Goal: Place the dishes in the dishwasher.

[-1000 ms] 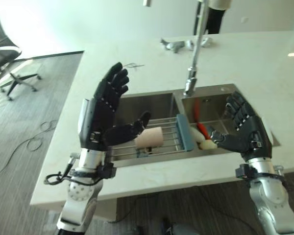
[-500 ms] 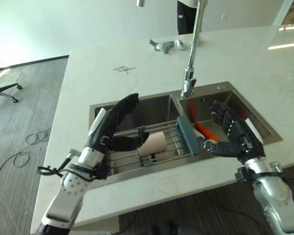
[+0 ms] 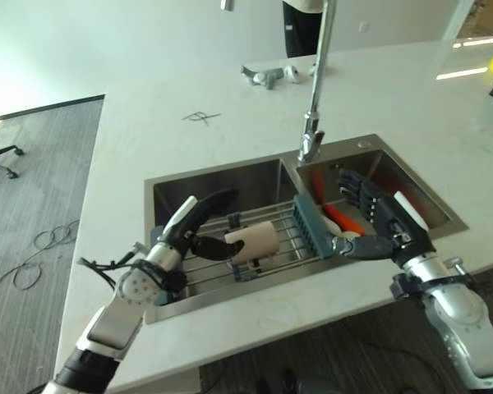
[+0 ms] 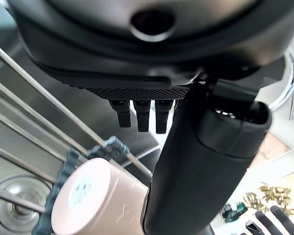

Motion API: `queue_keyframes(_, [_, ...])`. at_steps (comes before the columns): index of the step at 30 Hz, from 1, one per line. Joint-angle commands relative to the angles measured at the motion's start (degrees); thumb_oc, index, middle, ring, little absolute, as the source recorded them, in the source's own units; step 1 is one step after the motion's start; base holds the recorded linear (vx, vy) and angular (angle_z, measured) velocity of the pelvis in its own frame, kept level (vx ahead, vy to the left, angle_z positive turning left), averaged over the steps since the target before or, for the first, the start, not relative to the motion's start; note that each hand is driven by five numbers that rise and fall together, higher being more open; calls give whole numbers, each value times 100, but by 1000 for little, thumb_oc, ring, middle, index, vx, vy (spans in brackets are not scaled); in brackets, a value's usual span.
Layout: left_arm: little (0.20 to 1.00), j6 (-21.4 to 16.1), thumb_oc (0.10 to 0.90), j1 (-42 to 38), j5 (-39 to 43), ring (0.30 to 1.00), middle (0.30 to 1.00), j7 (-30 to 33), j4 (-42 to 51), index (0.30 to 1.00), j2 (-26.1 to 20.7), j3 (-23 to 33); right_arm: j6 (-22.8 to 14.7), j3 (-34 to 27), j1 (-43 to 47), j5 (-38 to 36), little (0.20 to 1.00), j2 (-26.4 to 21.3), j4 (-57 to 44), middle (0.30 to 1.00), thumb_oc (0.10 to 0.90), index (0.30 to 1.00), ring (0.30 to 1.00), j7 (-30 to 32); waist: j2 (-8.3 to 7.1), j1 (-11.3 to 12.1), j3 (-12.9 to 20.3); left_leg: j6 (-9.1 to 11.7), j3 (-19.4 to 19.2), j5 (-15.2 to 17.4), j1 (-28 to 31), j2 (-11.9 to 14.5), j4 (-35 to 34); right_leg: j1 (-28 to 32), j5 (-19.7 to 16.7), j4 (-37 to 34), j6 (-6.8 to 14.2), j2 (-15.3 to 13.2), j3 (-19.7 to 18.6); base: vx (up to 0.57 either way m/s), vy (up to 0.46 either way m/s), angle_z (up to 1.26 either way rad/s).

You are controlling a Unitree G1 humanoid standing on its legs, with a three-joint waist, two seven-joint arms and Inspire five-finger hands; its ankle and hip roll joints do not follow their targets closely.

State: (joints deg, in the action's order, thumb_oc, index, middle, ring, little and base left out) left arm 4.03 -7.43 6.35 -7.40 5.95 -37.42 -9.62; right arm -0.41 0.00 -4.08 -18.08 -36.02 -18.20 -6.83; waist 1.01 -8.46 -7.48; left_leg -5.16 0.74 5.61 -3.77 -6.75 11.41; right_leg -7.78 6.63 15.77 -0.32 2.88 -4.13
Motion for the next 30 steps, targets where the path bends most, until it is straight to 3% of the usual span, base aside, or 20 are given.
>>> queue_keyframes(1, [900, -198, 800, -668, 284, 900, 900, -37, 71, 900, -85, -43, -445, -264, 470, 34, 900, -111, -92, 900, 800, 900, 900, -118, -8, 6, 624, 350, -270, 481, -177, 352, 578, 4, -205, 142, 655, -403, 262, -1, 27, -12])
queue_keyframes(16, [900, 439, 800, -552, 242, 900, 900, -494, -217, 900, -130, -341, -243, -277, 359, 42, 900, -271, -107, 900, 800, 900, 900, -350, 3, -102, 631, 356, -415, 519, -104, 402, 578, 20, -212, 142, 667, -314, 118, -13, 1, -12])
queue_keyframes(30, [900, 405, 800, -384, -169, 900, 900, 244, -757, 900, 1, -163, -344, -343, 249, 46, 900, -222, -145, 900, 800, 900, 900, -449, -31, -119, 649, 366, -474, 509, -105, 422, 578, 10, -201, 142, 650, -251, 84, -4, -10, -1])
